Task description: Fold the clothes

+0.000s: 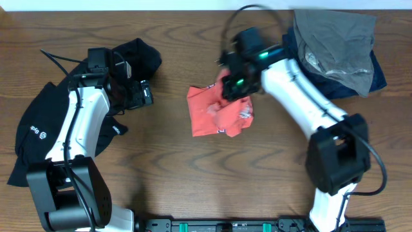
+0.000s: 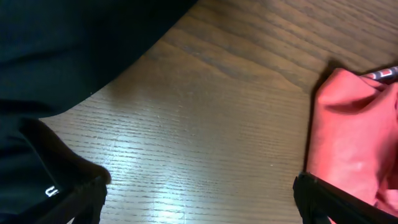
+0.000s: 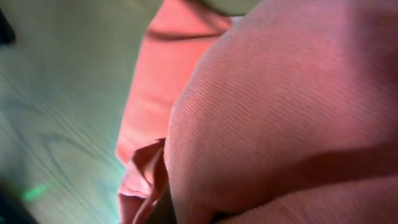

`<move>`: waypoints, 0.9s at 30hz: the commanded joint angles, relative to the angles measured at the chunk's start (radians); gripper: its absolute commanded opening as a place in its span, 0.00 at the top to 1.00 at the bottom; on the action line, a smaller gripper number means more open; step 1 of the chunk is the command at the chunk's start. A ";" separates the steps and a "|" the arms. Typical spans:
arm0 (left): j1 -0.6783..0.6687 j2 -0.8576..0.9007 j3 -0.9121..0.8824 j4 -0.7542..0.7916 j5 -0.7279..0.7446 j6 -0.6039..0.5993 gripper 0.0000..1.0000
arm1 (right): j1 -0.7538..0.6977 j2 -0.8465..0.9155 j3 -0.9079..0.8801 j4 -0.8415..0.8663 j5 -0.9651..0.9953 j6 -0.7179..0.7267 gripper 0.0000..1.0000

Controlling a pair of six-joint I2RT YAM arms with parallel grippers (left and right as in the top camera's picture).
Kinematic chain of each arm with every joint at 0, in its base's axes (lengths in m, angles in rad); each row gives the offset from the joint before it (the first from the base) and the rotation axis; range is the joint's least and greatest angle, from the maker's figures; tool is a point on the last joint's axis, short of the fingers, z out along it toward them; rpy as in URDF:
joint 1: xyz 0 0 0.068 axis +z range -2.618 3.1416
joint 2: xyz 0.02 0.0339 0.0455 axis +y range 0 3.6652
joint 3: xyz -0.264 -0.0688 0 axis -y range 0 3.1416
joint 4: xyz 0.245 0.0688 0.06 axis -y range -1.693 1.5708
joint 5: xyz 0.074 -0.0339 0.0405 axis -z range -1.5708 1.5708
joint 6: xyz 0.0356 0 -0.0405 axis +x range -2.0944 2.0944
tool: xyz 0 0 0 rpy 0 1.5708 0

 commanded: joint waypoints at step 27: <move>0.003 -0.022 0.020 -0.003 -0.032 0.028 0.02 | 0.103 0.001 0.147 -0.171 0.150 -0.030 0.01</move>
